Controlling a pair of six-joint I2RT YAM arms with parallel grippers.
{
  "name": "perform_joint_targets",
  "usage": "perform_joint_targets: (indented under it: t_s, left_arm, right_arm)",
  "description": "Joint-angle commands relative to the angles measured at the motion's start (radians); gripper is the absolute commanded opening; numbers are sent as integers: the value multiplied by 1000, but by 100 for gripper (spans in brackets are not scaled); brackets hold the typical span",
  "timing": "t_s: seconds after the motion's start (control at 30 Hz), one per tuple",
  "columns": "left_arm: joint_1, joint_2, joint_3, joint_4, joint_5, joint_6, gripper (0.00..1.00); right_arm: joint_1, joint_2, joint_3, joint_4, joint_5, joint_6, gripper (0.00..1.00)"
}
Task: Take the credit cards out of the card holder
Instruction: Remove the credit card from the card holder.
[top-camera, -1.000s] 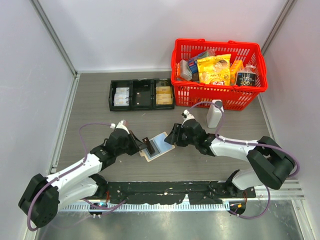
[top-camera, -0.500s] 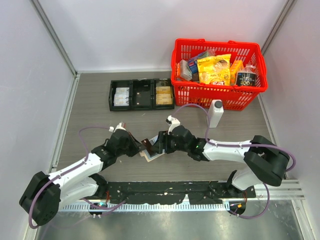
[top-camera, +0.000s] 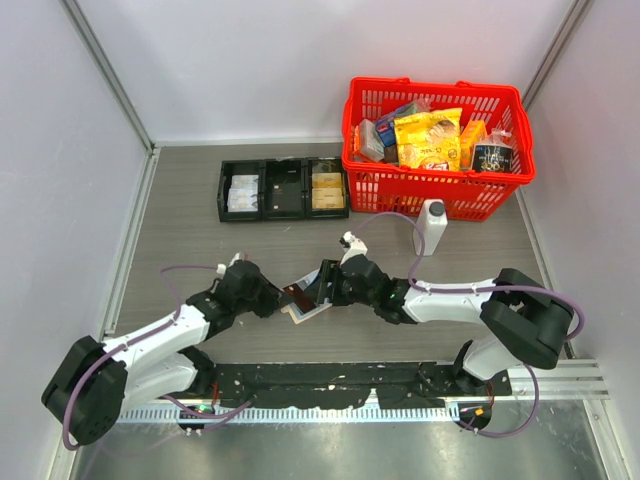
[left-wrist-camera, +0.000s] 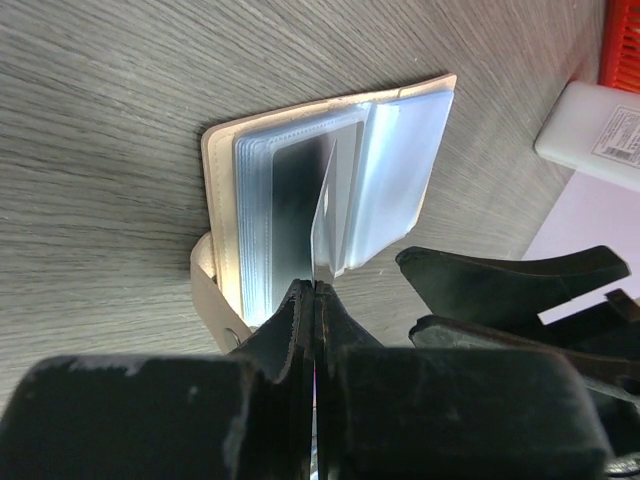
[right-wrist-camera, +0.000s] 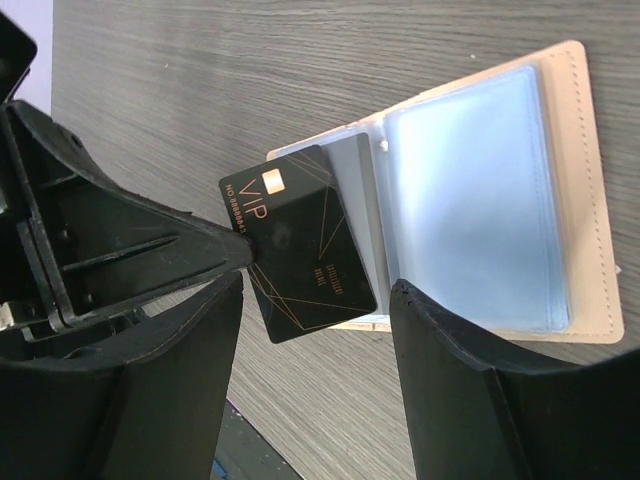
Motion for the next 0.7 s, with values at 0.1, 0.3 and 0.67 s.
perform_joint_targets:
  t_s: [0.1,0.3,0.67]
  left_arm:
    - [-2,-35,-27,78,4,-114,0]
    - [-2,-23,-29,92,15,-126,0]
    - [-2,3,-17,70,21,-117,0]
  right_arm:
    - [-9,-8,-38,62,46,192,65]
    - [-17,-10,-80,113,14,291,61]
    - [76,-24,86,-103,123,-120,57]
